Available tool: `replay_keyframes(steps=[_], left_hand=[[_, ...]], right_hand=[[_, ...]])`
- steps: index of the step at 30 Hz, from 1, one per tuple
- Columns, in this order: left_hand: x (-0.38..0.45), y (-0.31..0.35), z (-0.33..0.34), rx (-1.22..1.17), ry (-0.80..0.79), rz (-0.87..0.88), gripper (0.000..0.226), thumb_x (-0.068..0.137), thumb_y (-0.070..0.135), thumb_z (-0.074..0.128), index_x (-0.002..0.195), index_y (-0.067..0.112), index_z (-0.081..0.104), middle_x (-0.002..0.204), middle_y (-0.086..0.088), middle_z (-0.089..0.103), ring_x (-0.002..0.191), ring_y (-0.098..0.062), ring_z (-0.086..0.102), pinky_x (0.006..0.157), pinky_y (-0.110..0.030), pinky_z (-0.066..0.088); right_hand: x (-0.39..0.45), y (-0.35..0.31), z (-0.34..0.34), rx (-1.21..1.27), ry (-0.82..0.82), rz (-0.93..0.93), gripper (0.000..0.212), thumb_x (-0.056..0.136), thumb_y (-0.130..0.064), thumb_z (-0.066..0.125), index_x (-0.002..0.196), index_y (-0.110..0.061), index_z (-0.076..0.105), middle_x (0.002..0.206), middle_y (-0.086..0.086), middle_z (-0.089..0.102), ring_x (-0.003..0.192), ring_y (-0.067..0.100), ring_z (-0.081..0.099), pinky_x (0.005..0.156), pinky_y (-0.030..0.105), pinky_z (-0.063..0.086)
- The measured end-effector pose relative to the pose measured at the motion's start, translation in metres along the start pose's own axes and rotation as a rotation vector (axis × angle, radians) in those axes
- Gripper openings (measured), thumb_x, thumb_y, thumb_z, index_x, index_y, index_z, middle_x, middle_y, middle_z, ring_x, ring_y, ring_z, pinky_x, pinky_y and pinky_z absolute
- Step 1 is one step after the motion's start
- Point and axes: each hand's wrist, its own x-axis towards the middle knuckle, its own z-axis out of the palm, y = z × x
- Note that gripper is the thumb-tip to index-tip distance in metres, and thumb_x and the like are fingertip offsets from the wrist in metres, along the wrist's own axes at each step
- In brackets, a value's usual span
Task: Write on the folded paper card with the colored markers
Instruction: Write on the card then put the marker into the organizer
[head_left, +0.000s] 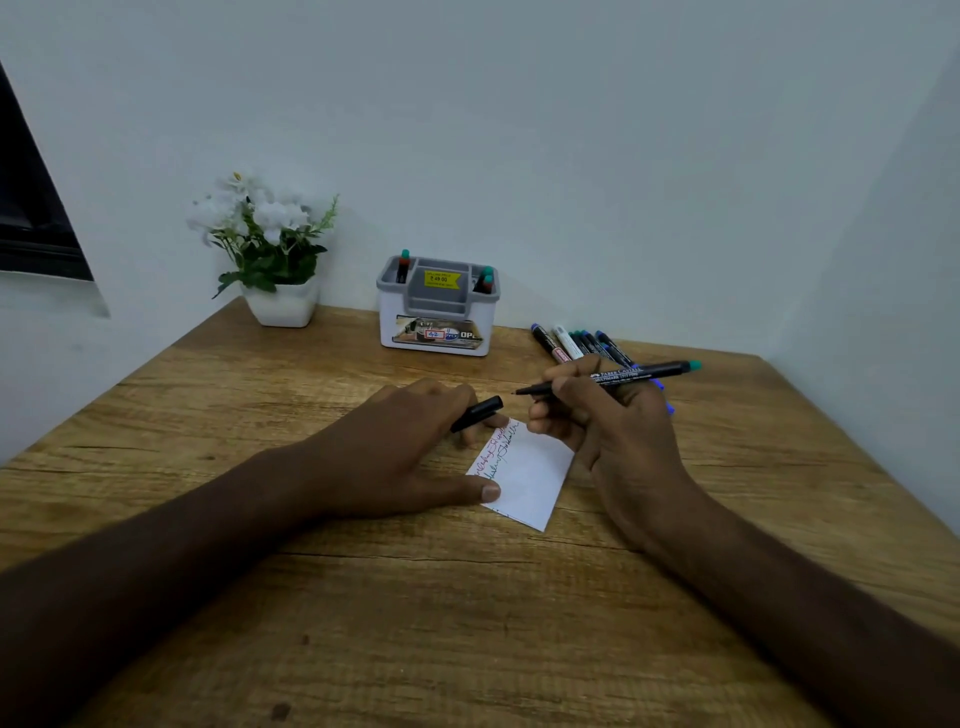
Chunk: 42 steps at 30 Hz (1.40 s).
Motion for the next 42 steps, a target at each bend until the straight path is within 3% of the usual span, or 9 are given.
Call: replay_keyframes(steps=[8, 13, 16, 19, 22, 27, 30, 34, 42], left_hand=[[0.001, -0.002, 0.002, 0.009, 0.025, 0.026, 0.051, 0.079, 0.091, 0.05, 0.101, 0.046, 0.042, 0.102, 0.022, 0.053, 0.095, 0.0, 0.051, 0.076, -0.03, 0.044], [-0.001, 0.001, -0.002, 0.049, 0.015, 0.045, 0.051, 0.082, 0.089, 0.048, 0.103, 0.042, 0.047, 0.104, 0.022, 0.055, 0.096, 0.002, 0.05, 0.082, -0.032, 0.047], [-0.002, 0.002, -0.004, 0.098, 0.029, 0.065, 0.049, 0.084, 0.086, 0.049, 0.104, 0.041, 0.046, 0.104, 0.022, 0.054, 0.095, 0.002, 0.049, 0.078, -0.029, 0.042], [-0.003, 0.004, -0.005, 0.113, 0.025, 0.062, 0.049, 0.085, 0.087, 0.048, 0.104, 0.041, 0.045, 0.103, 0.021, 0.053, 0.093, 0.003, 0.048, 0.074, -0.027, 0.038], [-0.004, 0.006, -0.006, 0.135, 0.022, 0.059, 0.047, 0.086, 0.086, 0.047, 0.099, 0.042, 0.043, 0.099, 0.022, 0.051, 0.09, 0.002, 0.048, 0.072, -0.027, 0.039], [-0.005, 0.014, -0.01, 0.122, -0.017, 0.02, 0.043, 0.086, 0.083, 0.05, 0.094, 0.044, 0.035, 0.095, 0.024, 0.047, 0.086, 0.001, 0.05, 0.067, -0.025, 0.04], [-0.005, 0.017, -0.01, 0.141, -0.041, -0.005, 0.043, 0.086, 0.082, 0.049, 0.097, 0.043, 0.033, 0.093, 0.025, 0.044, 0.084, -0.001, 0.05, 0.066, -0.025, 0.042], [-0.007, 0.016, -0.006, 0.162, -0.043, -0.023, 0.043, 0.088, 0.082, 0.045, 0.101, 0.044, 0.03, 0.095, 0.023, 0.04, 0.083, 0.002, 0.047, 0.063, -0.022, 0.037], [-0.009, 0.015, -0.002, 0.167, -0.081, -0.051, 0.054, 0.091, 0.078, 0.041, 0.12, 0.033, 0.047, 0.14, 0.01, 0.046, 0.101, -0.004, 0.049, 0.075, -0.023, 0.04]], right_hand=[[-0.001, 0.003, 0.0, -0.196, -0.056, -0.061, 0.008, 0.097, 0.0, 0.068, 0.102, 0.0, 0.075, 0.079, 0.012, 0.078, 0.073, 0.022, 0.076, 0.075, 0.031, 0.065], [-0.001, -0.002, -0.004, -0.459, -0.149, -0.034, 0.012, 0.09, -0.018, 0.081, 0.101, -0.021, 0.082, 0.088, -0.004, 0.083, 0.073, 0.009, 0.076, 0.071, 0.018, 0.059], [-0.002, -0.002, -0.006, -0.467, -0.22, 0.022, 0.02, 0.088, -0.022, 0.082, 0.108, -0.023, 0.082, 0.097, -0.003, 0.084, 0.081, 0.011, 0.078, 0.079, 0.022, 0.061], [0.001, -0.001, -0.003, -0.266, -0.26, 0.094, 0.032, 0.095, -0.037, 0.069, 0.112, -0.012, 0.081, 0.097, 0.014, 0.081, 0.082, 0.022, 0.076, 0.08, 0.031, 0.064], [0.005, -0.001, -0.003, -0.033, -0.299, 0.176, 0.057, 0.11, -0.045, 0.037, 0.119, -0.007, 0.078, 0.101, 0.026, 0.076, 0.078, 0.024, 0.071, 0.078, 0.037, 0.062], [0.001, 0.0, 0.001, -0.217, -0.18, 0.082, 0.037, 0.111, -0.033, 0.047, 0.092, -0.008, 0.066, 0.072, 0.009, 0.069, 0.06, 0.021, 0.062, 0.062, 0.033, 0.055], [-0.003, -0.002, 0.001, -0.212, -0.171, 0.014, 0.034, 0.097, -0.03, 0.066, 0.095, 0.003, 0.062, 0.073, 0.015, 0.072, 0.055, 0.024, 0.065, 0.058, 0.033, 0.06], [-0.004, -0.003, 0.0, -0.222, -0.201, -0.013, 0.021, 0.091, -0.019, 0.073, 0.094, 0.001, 0.068, 0.079, 0.021, 0.076, 0.058, 0.024, 0.071, 0.057, 0.032, 0.063], [-0.001, 0.001, 0.003, -0.247, -0.287, 0.018, 0.009, 0.095, -0.013, 0.073, 0.092, -0.005, 0.073, 0.082, 0.021, 0.076, 0.063, 0.024, 0.073, 0.061, 0.03, 0.064]])
